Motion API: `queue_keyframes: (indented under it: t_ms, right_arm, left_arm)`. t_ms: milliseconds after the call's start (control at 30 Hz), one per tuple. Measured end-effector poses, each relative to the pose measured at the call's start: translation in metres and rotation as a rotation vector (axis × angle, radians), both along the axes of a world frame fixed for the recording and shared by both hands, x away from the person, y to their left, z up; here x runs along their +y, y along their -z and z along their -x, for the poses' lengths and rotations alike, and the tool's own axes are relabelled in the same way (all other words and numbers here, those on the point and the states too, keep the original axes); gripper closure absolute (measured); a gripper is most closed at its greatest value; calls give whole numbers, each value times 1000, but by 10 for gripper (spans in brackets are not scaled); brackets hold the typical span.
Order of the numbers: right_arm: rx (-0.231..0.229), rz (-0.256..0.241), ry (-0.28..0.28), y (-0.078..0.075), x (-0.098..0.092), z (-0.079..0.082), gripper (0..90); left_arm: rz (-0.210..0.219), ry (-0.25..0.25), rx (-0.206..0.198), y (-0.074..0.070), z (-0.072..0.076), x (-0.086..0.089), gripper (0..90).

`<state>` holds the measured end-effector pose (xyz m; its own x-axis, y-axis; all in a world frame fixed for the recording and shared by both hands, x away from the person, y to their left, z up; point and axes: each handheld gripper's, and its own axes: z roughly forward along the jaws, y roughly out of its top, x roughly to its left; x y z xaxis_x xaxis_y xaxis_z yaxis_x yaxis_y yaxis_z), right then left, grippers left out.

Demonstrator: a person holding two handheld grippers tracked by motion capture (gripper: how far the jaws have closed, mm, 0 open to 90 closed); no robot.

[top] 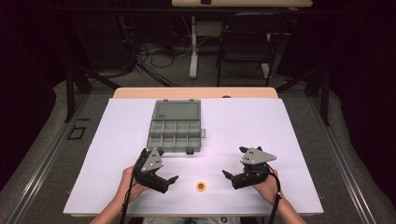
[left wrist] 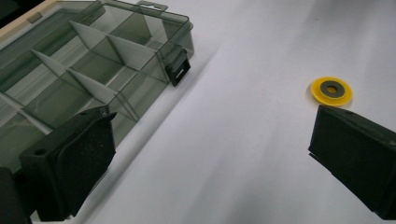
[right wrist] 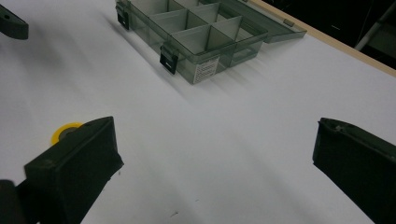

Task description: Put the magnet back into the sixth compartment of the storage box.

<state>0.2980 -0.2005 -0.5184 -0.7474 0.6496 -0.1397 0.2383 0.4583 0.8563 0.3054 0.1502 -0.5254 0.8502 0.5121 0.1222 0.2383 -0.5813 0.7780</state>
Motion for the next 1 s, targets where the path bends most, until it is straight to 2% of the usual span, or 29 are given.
queue_keyframes:
  t_ms: [300,567,733,1000]
  right_arm:
    - [17,10,-14,2,3,-2,0]
    - [17,20,-35,3,4,-2,0]
    - [24,29,-37,4,6,-3,0]
    - [33,32,-41,7,4,-6,0]
  left_arm:
    - [-29,28,9,1,3,-15,3]
    - [-39,49,41,5,3,-26,3]
    - [-65,75,42,6,3,-36,3]
    - [-88,102,70,10,2,-52,3]
